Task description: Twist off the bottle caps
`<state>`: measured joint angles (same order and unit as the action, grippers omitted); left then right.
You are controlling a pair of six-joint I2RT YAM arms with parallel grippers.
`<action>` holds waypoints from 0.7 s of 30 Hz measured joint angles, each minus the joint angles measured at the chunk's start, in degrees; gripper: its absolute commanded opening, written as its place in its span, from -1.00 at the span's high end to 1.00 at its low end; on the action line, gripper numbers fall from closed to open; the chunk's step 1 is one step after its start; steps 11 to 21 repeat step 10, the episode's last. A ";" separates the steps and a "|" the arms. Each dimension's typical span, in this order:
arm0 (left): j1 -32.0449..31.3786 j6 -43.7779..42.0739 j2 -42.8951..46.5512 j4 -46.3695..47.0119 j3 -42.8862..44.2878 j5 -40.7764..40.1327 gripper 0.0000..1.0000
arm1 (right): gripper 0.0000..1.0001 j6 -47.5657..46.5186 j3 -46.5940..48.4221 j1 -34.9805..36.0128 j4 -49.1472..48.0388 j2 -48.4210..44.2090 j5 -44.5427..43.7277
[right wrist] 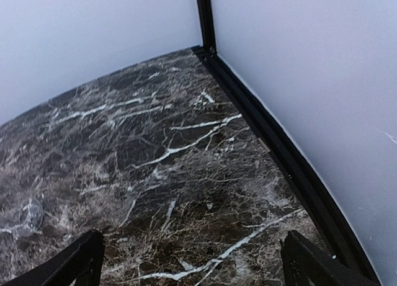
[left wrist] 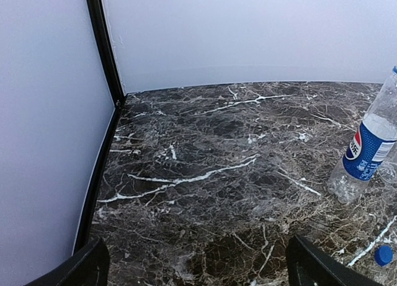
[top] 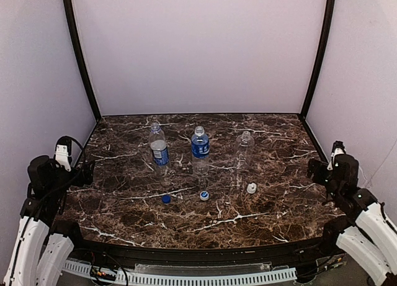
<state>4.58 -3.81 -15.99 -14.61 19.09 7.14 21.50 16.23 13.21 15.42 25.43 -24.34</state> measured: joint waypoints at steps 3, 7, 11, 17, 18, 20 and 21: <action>0.87 0.17 -0.11 0.28 -0.35 -0.55 -0.99 | -0.97 3.08 -1.92 0.00 0.76 -8.52 -3.30; 1.77 0.26 -0.11 0.46 -0.74 -0.33 -0.99 | -0.97 6.84 -3.45 0.00 0.31 -14.23 -7.50; 2.69 0.46 -0.11 0.61 -0.76 -0.07 -0.99 | -0.97 9.25 -4.00 0.00 1.01 -14.53 -9.66; 2.69 0.46 -0.11 0.61 -0.76 -0.07 -0.99 | -0.97 9.25 -4.00 0.00 1.01 -14.53 -9.66; 2.69 0.46 -0.11 0.61 -0.76 -0.07 -0.99 | -0.97 9.25 -4.00 0.00 1.01 -14.53 -9.66; 2.69 0.46 -0.11 0.61 -0.76 -0.07 -0.99 | -0.97 9.25 -4.00 0.00 1.01 -14.53 -9.66; 2.69 0.46 -0.11 0.61 -0.76 -0.07 -0.99 | -0.97 9.25 -4.00 0.00 1.01 -14.53 -9.66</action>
